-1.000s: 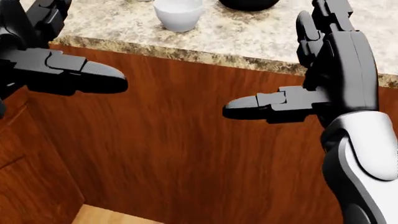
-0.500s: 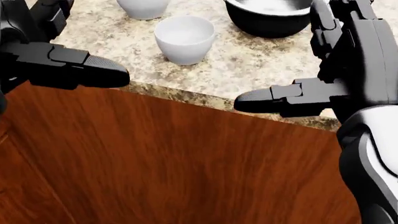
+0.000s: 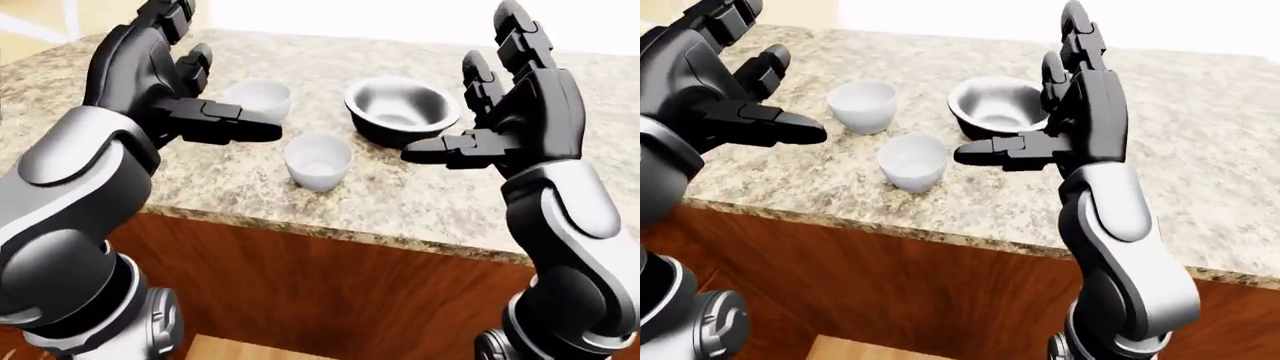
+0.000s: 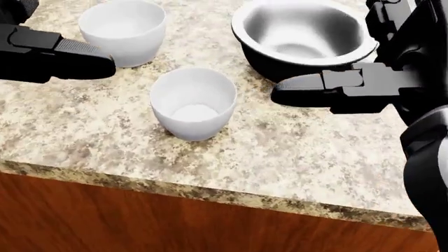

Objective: Stack the bowls from largest to smallest.

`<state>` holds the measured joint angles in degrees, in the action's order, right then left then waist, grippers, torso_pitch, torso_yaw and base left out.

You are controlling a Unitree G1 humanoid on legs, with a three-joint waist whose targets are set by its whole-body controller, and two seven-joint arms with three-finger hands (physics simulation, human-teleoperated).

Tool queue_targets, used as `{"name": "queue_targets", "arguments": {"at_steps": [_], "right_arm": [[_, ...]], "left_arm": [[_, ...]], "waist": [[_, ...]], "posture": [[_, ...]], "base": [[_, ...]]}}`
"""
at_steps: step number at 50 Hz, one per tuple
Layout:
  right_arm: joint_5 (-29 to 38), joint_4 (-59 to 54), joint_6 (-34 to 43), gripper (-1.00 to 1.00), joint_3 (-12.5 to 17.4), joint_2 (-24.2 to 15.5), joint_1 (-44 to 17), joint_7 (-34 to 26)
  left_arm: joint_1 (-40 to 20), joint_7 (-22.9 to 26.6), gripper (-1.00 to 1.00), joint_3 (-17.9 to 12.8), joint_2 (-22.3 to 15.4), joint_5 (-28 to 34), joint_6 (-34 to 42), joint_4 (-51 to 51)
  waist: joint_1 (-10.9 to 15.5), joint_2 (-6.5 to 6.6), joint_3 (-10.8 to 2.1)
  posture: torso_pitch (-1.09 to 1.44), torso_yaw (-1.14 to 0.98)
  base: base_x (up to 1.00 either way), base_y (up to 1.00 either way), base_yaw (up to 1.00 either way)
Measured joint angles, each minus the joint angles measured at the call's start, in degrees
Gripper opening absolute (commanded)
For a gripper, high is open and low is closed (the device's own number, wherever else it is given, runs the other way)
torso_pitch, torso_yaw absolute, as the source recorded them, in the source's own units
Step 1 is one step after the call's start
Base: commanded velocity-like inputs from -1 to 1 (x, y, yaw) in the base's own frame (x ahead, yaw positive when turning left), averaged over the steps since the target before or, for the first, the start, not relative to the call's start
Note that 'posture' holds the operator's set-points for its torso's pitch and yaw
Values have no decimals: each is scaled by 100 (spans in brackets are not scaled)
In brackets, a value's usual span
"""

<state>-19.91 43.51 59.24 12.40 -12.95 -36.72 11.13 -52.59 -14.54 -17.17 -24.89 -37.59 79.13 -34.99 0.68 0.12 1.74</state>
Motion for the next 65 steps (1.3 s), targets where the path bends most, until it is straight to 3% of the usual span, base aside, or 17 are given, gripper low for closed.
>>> {"name": "queue_targets", "arguments": {"at_steps": [3,6,10,13,19,26,29,35,39,43,46,47,53,61,65], "right_arm": [[-148,123,59,100,125,-127,-43,138],[-237,240,39,100,191,-236,-108,270],[-377,172,151,100,187,-274,-43,354],[-501,207,215,100,200,-316,-8,400],[-693,394,146,100,309,-405,30,535],[-909,405,230,100,257,-432,155,657],[-935,426,132,100,236,-454,122,647],[-957,444,93,100,172,-499,109,637],[-1033,439,171,100,256,-459,74,681],[-1122,515,175,100,232,-509,135,705],[-1037,538,66,100,262,-592,99,716],[-1004,510,27,100,260,-605,129,697],[-930,354,35,100,254,-586,245,528],[-816,218,-161,100,230,-560,282,397],[-768,193,-228,100,234,-530,294,369]], "left_arm": [[-191,-77,100,-45,-9,-180,154,-85],[-328,-131,100,-64,-69,-394,211,-250],[-257,-199,100,-84,-109,-624,365,-239],[-321,-290,100,-147,-204,-766,457,-189],[-366,-433,100,-237,-424,-1044,332,-169],[-312,-699,100,-124,-525,-1381,250,-85],[-349,-788,100,-127,-608,-1457,162,-50],[-263,-824,100,-1,-747,-1480,-23,60],[-226,-811,100,-41,-769,-1517,11,14],[-245,-880,100,-85,-778,-1569,65,-33],[-312,-841,100,14,-829,-1638,-23,-144],[-260,-808,100,41,-829,-1652,-43,-212],[108,-132,100,356,-1250,-1358,-8,-734],[489,1711,100,419,-1723,-340,47,-1997],[803,2632,100,705,-1782,473,-216,-2428]], "waist": [[-28,-44,-37],[1,-160,43],[18,-24,201],[28,-61,236],[20,-128,183],[-50,73,125],[-34,292,137],[-89,118,265],[-79,-131,231],[-109,-87,106],[-11,-159,117],[-19,-95,180],[-74,36,249],[-86,-17,206],[-62,-39,207]], "posture": [[0,0],[0,0],[0,0],[0,0],[0,0],[0,0],[0,0],[0,0],[0,0],[0,0],[0,0],[0,0],[0,0],[0,0],[0,0]], "base": [[0,0,-23],[0,0,0],[0,0,0],[0,0,0],[0,0,0],[0,0,-25],[0,0,-24],[0,0,0],[0,0,-31],[0,0,-33],[0,0,0],[0,0,0],[0,0,0],[0,0,0],[0,0,0]]}}
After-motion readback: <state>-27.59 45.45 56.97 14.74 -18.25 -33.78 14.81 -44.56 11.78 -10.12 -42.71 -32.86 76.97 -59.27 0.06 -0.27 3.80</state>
